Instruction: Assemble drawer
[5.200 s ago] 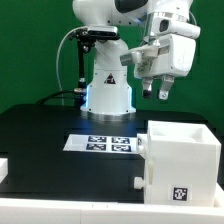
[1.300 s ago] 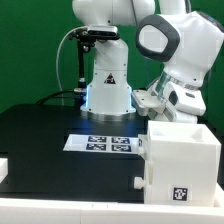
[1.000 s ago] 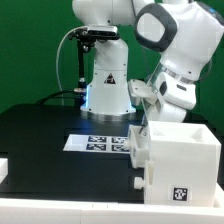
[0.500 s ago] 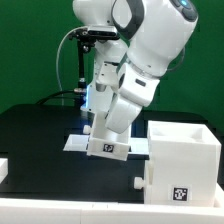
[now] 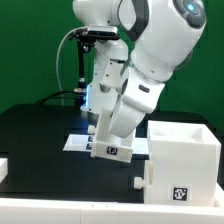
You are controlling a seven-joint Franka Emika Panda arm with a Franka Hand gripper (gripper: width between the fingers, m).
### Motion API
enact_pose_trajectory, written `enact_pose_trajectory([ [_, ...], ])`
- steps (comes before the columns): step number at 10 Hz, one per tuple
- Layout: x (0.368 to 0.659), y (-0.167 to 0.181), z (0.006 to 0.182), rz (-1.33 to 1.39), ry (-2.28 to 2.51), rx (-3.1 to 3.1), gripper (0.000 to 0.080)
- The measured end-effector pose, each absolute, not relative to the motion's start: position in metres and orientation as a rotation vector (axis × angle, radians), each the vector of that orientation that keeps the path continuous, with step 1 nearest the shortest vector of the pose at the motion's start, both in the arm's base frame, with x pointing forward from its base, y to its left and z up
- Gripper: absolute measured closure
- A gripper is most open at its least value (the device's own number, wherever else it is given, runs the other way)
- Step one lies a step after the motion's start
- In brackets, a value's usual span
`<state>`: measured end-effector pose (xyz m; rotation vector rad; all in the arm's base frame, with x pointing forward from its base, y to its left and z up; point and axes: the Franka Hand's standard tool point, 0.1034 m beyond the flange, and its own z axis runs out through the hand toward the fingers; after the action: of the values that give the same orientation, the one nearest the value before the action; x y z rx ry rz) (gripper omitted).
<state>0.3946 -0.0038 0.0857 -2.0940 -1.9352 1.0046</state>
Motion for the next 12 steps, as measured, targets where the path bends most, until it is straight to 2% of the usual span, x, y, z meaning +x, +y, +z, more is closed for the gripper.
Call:
enact_pose_trajectory([
  [1,0.408,-0.009,0.102,1.004,-1.896,-2.069,0.0761],
  [3,0.41,-0.037,0.128,0.797,-1.817,-2.049,0.0761],
  [4,0.406,-0.039,0.127,0.732,-1.758,-2.09,0.0761],
  [7,0.405,-0.035,0.122,0.767,-1.734,-2.022,0.0761],
  [10,0.43,-0.034,0.121,0.704,-1.592,-1.795,0.0761],
  [11,0.419,-0.034,0.123,0.762,-1.546,-1.745,0.0761],
  [12,0.42,-0.033,0.118,0.777,-1.53,-1.719,0.0761],
])
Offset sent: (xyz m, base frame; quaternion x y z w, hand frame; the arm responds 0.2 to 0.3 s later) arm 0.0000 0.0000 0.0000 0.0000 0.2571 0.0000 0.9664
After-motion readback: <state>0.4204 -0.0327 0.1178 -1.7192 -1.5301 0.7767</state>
